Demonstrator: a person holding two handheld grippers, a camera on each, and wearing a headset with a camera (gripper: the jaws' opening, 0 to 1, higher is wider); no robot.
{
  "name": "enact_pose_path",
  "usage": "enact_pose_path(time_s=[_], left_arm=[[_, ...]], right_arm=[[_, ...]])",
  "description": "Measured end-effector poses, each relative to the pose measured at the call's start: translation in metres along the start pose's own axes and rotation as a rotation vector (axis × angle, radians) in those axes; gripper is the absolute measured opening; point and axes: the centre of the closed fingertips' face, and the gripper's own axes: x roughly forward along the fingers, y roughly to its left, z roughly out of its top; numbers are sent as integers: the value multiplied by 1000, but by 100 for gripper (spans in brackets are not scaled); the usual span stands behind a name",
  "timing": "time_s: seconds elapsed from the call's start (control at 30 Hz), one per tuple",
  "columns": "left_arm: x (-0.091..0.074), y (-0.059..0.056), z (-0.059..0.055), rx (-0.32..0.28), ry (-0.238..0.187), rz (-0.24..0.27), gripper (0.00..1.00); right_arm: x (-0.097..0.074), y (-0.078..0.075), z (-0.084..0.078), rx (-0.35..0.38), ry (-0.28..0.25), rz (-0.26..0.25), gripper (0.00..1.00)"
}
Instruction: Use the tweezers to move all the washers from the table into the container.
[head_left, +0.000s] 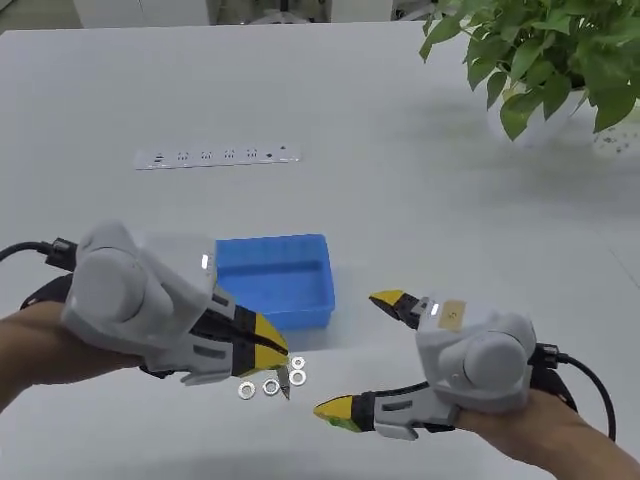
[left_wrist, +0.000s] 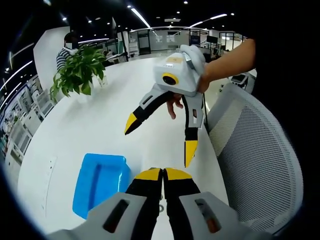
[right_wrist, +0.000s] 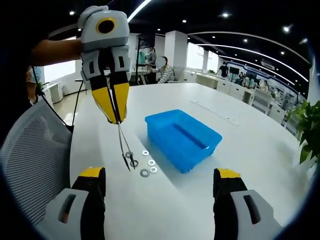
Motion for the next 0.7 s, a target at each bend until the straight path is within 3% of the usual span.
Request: enact_pose_path(time_s=[0.13,0.27,0.7], left_arm=[[0,3,2,4,-4,5,5],[0,5,5,6,-10,9,5],[6,10,6,18,-9,8,5]], right_arm=[[-1,-4,1,4,-6,-26,99],[-1,-9,2,5,-10,-47,100],[1,-1,-6,3,23,-21,100]])
